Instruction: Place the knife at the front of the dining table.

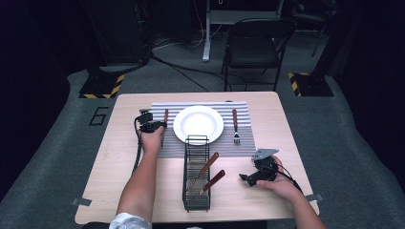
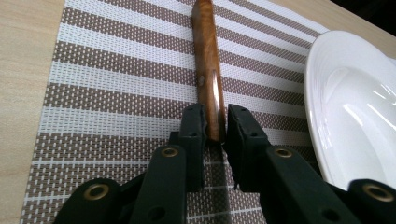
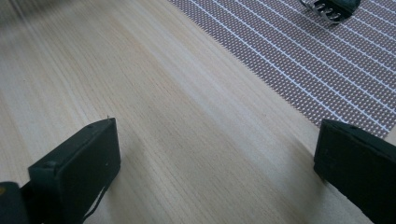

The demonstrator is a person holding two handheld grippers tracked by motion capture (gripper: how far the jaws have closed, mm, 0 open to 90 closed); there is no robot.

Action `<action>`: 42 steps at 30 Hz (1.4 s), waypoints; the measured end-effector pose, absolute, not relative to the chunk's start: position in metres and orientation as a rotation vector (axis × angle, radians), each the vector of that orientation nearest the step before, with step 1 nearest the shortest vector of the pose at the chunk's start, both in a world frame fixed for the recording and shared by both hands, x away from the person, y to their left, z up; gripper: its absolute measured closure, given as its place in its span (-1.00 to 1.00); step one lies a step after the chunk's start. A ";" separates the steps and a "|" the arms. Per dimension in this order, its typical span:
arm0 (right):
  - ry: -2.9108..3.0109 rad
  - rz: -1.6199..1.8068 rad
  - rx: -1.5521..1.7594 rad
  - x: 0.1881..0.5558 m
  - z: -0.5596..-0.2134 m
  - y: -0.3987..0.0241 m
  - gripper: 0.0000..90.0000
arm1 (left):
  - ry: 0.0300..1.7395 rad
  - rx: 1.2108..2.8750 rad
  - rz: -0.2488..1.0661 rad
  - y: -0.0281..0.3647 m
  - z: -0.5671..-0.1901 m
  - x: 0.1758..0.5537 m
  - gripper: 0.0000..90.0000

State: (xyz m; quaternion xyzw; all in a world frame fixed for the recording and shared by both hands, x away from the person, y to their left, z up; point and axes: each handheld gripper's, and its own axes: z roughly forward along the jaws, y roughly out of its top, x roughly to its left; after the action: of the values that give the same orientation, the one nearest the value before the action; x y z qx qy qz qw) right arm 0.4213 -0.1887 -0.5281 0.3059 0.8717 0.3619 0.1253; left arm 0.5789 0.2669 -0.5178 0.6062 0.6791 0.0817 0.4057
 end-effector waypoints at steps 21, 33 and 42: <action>2.539 1.054 0.891 0.421 -0.528 -0.189 -1.00 | 1.733 1.533 0.239 0.275 -0.513 0.576 0.70; 2.539 1.056 0.892 0.421 -0.528 -0.189 -1.00 | 1.694 1.541 0.270 0.281 -0.499 0.569 0.47; 2.539 1.055 0.891 0.421 -0.528 -0.189 -1.00 | 1.630 1.584 0.294 0.277 -0.488 0.560 0.43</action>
State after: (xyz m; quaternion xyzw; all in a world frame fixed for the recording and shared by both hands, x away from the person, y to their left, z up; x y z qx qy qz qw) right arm 0.4214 -0.1887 -0.5281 0.3058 0.8716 0.3620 0.1252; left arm 0.5601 0.2769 -0.4879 0.6297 0.6480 0.1167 0.4122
